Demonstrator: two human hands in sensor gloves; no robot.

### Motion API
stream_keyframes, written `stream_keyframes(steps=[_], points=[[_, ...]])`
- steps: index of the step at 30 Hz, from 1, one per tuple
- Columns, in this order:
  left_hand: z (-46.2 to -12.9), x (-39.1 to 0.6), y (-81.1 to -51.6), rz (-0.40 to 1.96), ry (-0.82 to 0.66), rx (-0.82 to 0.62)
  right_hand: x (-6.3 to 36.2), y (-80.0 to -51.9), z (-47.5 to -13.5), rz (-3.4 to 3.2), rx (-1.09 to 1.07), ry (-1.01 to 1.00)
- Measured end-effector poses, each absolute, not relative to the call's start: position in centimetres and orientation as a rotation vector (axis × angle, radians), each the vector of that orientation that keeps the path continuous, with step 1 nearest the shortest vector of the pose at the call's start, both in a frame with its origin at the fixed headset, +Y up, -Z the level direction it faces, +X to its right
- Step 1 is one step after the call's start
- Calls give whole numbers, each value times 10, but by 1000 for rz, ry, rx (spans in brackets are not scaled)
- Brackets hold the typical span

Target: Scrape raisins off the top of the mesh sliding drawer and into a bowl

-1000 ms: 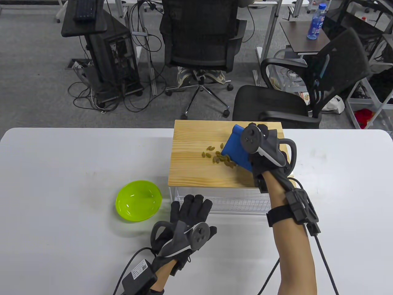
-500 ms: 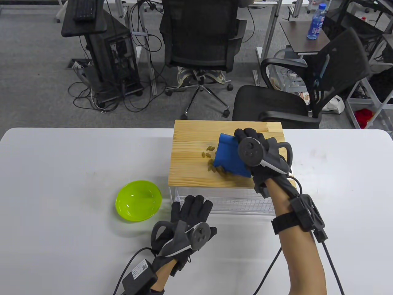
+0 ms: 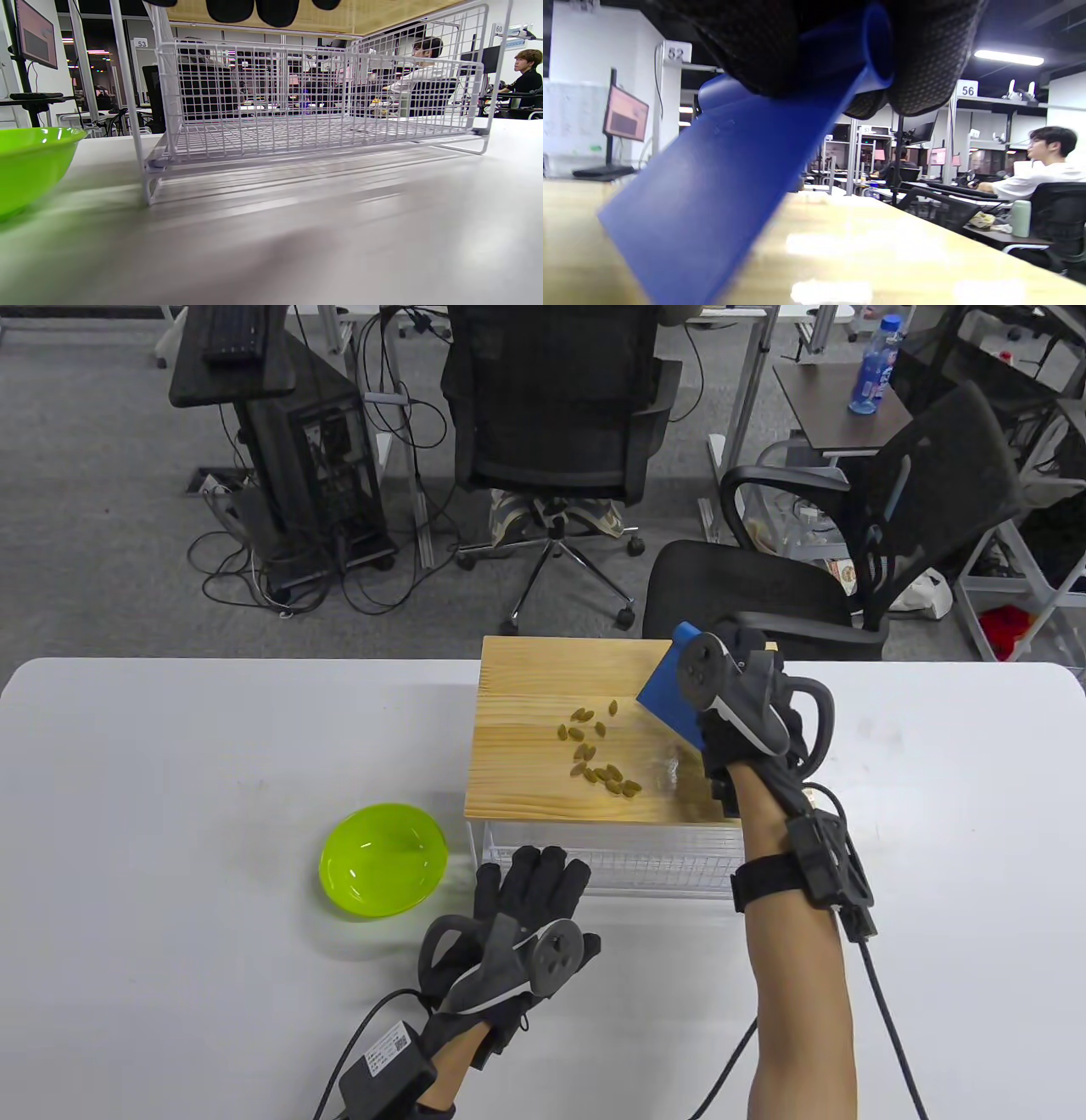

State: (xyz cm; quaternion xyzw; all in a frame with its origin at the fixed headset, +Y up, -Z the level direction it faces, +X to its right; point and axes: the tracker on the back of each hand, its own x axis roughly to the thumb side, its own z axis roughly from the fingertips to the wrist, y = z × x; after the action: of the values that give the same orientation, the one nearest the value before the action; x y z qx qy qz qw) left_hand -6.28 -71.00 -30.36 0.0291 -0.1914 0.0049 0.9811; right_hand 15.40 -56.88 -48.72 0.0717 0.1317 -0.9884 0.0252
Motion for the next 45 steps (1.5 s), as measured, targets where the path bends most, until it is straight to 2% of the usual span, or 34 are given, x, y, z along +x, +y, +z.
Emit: stream_keyframes(steps=[7, 17, 34, 45], points=[[-305, -65, -710, 12, -374, 57, 128, -569, -500, -3121, 94, 434], [-305, -64, -710, 11, -368, 64, 104, -571, -494, -3148, -184, 501], [-305, -63, -710, 2, -372, 56, 95, -571, -474, -3147, -618, 528], [-303, -61, -710, -4, -385, 56, 98, -572, -458, -3115, -757, 571]])
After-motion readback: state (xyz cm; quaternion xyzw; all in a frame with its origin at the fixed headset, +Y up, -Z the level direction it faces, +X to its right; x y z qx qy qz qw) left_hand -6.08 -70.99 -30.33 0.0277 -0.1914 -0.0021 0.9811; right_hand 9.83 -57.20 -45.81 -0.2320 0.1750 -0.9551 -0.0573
